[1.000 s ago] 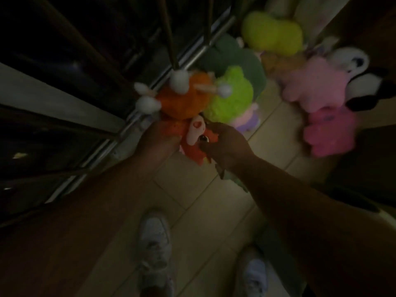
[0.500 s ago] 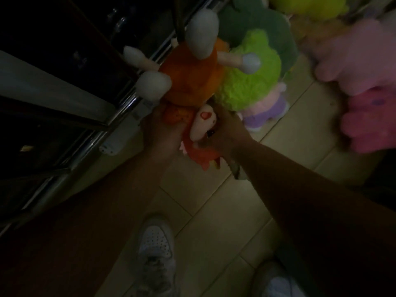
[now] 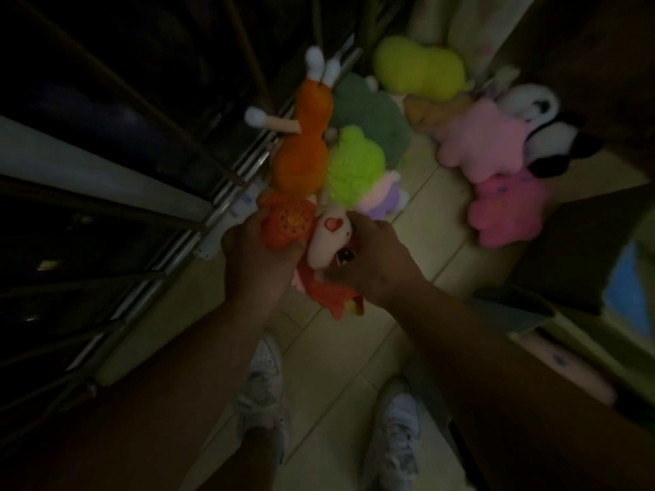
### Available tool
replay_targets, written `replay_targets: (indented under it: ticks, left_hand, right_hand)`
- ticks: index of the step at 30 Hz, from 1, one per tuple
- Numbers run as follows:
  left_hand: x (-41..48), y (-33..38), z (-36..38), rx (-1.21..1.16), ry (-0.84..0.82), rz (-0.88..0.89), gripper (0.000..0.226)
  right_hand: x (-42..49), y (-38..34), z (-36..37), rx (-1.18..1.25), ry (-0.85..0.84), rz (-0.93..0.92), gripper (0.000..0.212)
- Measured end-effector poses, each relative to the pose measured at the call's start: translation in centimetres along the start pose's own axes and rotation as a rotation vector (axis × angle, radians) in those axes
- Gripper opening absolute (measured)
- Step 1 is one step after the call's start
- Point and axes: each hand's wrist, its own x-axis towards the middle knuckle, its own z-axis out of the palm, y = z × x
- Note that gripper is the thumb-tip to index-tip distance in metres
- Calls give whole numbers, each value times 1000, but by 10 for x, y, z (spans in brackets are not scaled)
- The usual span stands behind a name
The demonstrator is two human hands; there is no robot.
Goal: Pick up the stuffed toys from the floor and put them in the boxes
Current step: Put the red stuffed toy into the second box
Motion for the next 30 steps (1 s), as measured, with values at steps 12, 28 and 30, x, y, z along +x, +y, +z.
replay_targets:
  ticks: [12, 28, 30]
  left_hand:
    - [-146, 208, -103, -74, 128, 45, 55]
    - [-356, 380, -195, -126, 156, 139, 58]
    - [-385, 387, -204, -130, 159, 158, 60]
  right_hand:
    - [-168, -122, -181, -20, 91, -54, 112]
    - [-375, -215, -347, -43, 191, -113, 112]
    - [-402, -221, -355, -45, 193, -130, 111]
